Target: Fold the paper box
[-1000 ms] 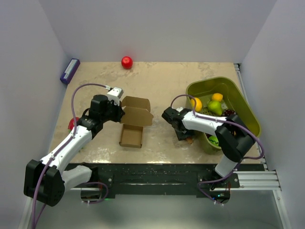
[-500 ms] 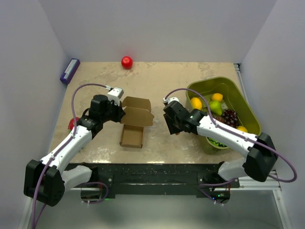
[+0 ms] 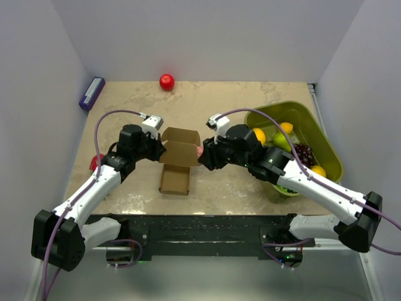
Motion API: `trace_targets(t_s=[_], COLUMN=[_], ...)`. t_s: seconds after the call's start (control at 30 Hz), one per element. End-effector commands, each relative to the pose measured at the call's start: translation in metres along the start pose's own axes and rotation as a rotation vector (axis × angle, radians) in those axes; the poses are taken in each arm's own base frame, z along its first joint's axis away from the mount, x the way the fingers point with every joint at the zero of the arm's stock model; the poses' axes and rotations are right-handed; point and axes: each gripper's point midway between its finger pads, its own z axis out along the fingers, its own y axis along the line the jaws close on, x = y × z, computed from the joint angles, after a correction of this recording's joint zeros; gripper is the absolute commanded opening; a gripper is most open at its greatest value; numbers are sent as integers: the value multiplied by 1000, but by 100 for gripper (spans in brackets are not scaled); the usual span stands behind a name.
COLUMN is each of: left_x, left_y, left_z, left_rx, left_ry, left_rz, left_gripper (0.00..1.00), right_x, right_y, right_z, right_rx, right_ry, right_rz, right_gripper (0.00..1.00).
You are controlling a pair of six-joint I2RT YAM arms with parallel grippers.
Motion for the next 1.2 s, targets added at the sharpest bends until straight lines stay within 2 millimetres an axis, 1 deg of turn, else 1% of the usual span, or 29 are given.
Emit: trace_targets(t_s=[0.0,0.03,0.07,0.1,0.13,0.2,0.23,0.27,0.33,0.37,0.43,0.47,0.53,0.57,0.6,0.63,0.67,0.7,0.73,0.83,0.93,0.97,1.03,1.07,1.13,1.17], left_x=[-13,-13,-12,-12,-13,-12,-12,-12,-12,-11,-12,-11,-11,-10,-11,-11,-10,-10,-10,-11,-9,-9,-9,-9,-8,-9], left_y=[-5,-4,-4,-4,-4,-4,-3,-3,-2,-1,-1,-1,-1,-1,-1,-1,-1,-1,-1,0,-1,0,-1,-1,-1,-1], left_z=[1,1,1,2,2,2,2,2,2,2,3,3,4,4,4,4,4,4,4,4,5,6,6,6,6,6], left_rx=[29,27,27,26,24,24,21,19,13,11,10,10,11,11,13,11,11,12,11,9,12,11,13,13,13,13], left_ry=[-42,-41,-39,-38,-40,-38,-39,-37,-38,-35,-37,-34,-31,-28,-32,-29,-28,-28,-28,-29,-25,-22,-23,-23,-20,-22], left_rz=[2,1,1,0,1,0,0,0,0,-1,-1,-1,-1,-1,0,-1,-1,-1,-1,-1,-2,-3,-2,-2,-3,-3], left_gripper=[0,0,0,0,0,0,0,0,0,0,0,0,0,0,0,0,0,0,0,0,0,0,0,0,0,0], right_x=[-37,-28,-31,-24,-14,-4,-1,11,20,29,37,44,48,56,62,62,73,79,80,92,102,105,110,112,114,113], right_y=[55,53,59,67,69,77,76,71,68,65,63,61,61,59,58,58,55,51,49,47,44,44,41,40,42,41], right_z=[8,22,24,30,42,55,62,77,90,100,111,119,127,134,137,141,147,149,150,154,157,157,160,160,161,161], right_rx=[-181,-149,-149,-156,-151,-140,-129,-103,-75,-59,-45,-37,-36,-29,-22,-16,-6,15,27,46,63,67,81,87,88,95], right_ry=[-108,-68,-67,-44,-8,12,15,51,78,102,117,136,144,167,189,197,228,250,257,288,312,320,337,342,347,342], right_rz=[-93,-118,-135,-158,-179,-205,-209,-217,-215,-215,-219,-221,-225,-230,-236,-236,-246,-251,-252,-257,-261,-261,-264,-265,-267,-266], right_gripper=[0,0,0,0,0,0,0,0,0,0,0,0,0,0,0,0,0,0,0,3,8,13,19,28,38,47])
